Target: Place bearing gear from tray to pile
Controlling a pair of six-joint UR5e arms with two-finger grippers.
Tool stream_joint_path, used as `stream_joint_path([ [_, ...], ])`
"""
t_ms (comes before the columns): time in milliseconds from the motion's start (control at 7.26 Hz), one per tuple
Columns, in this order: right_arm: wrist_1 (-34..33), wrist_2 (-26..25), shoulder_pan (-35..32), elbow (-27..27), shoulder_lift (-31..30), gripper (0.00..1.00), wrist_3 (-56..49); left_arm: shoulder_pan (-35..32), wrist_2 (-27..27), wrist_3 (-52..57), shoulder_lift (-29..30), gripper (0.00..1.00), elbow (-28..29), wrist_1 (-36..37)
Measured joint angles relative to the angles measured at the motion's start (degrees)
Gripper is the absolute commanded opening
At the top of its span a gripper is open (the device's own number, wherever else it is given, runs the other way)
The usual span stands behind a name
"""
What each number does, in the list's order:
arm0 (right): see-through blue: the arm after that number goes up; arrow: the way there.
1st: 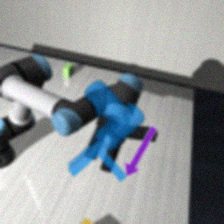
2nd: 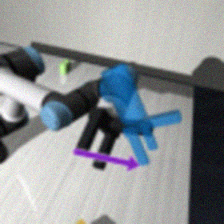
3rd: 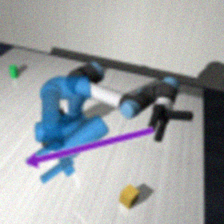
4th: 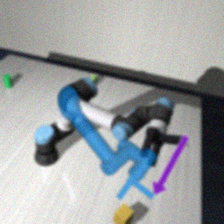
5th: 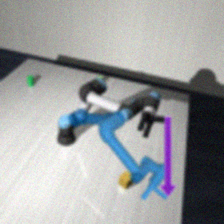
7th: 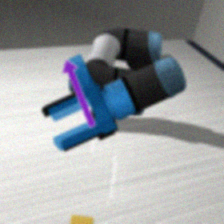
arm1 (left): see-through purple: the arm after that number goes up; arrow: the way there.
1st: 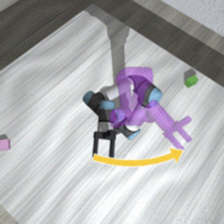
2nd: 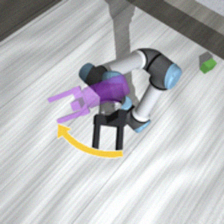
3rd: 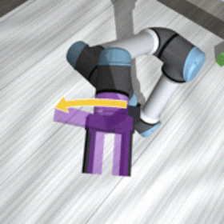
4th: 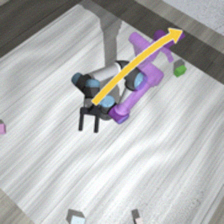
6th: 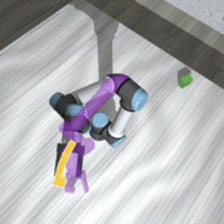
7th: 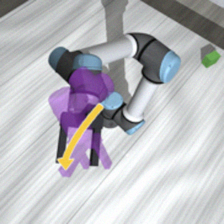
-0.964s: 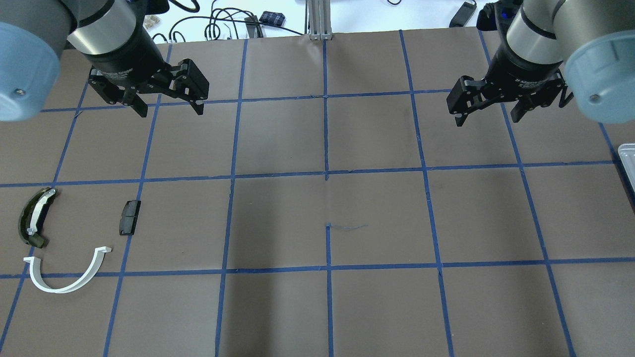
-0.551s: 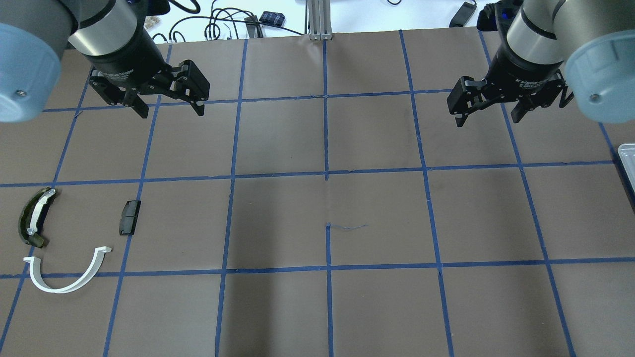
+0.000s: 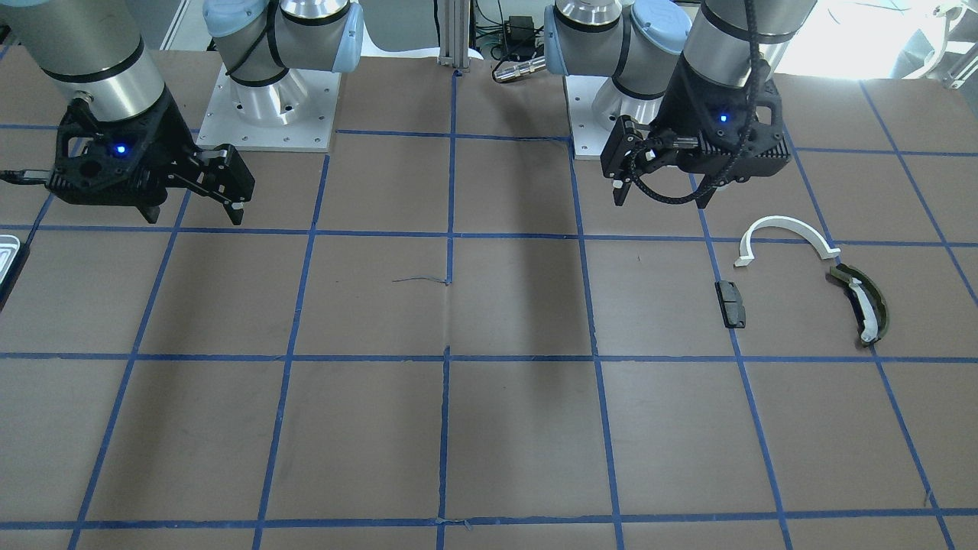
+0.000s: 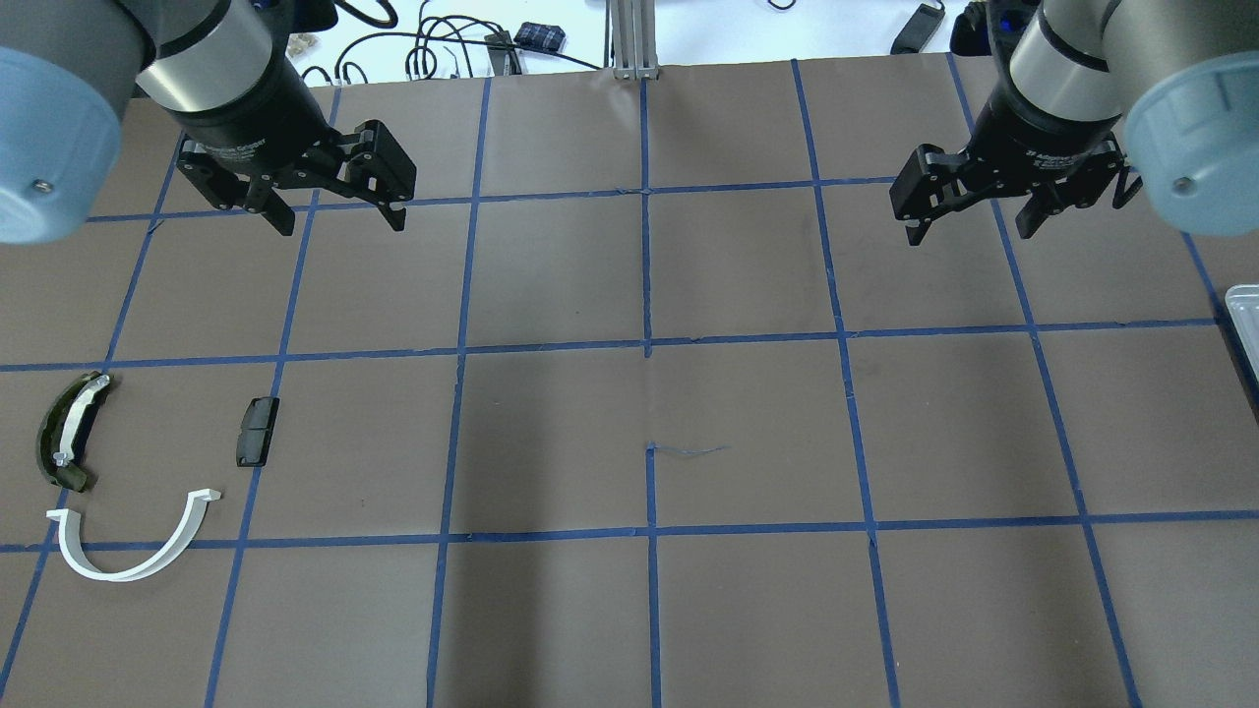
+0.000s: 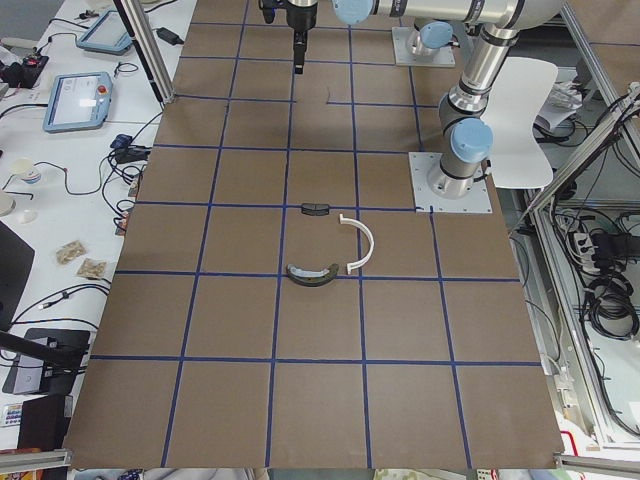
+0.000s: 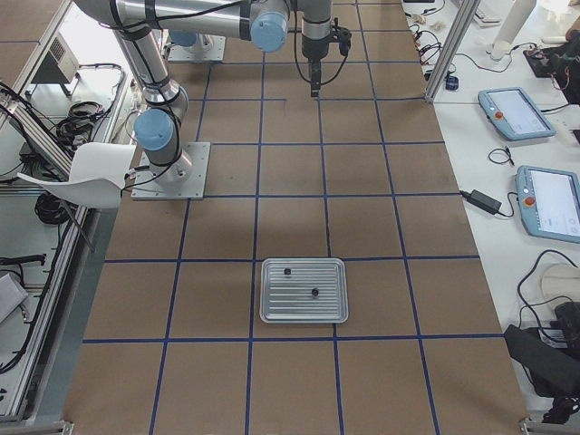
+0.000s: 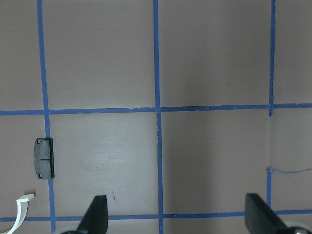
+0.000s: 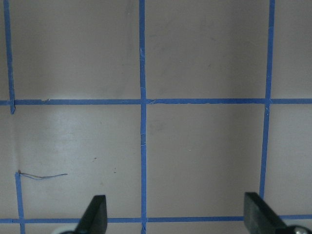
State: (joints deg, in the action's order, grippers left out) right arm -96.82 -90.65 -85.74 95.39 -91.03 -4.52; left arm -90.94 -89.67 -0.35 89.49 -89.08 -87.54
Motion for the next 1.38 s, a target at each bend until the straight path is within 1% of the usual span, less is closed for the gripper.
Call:
stream_joint_path([
  [551,1.7,0.5,-0.5,-2.8,0.1,1.00,0.9,0.1,0.0,0.0,0.1,1.00,0.0,0.0],
  [827,2.4,0.2,0.7,-3.1,0.5,1.00,-0.4,0.1,0.0,0.0,0.1,1.00,0.0,0.0],
  [964,2.5,-0.1,3.1,-3.0,0.7,1.00,-3.5,0.1,0.0,0.0,0.1,1.00,0.0,0.0],
  [1102,2.4,-0.2,6.9,-2.8,1.0,1.00,-9.4,0.0,0.0,0.0,0.0,1.00,0.0,0.0],
  [1378,2.0,-0.3,15.9,-2.4,2.3,1.00,-23.9,0.0,0.0,0.0,0.0,1.00,0.0,0.0],
])
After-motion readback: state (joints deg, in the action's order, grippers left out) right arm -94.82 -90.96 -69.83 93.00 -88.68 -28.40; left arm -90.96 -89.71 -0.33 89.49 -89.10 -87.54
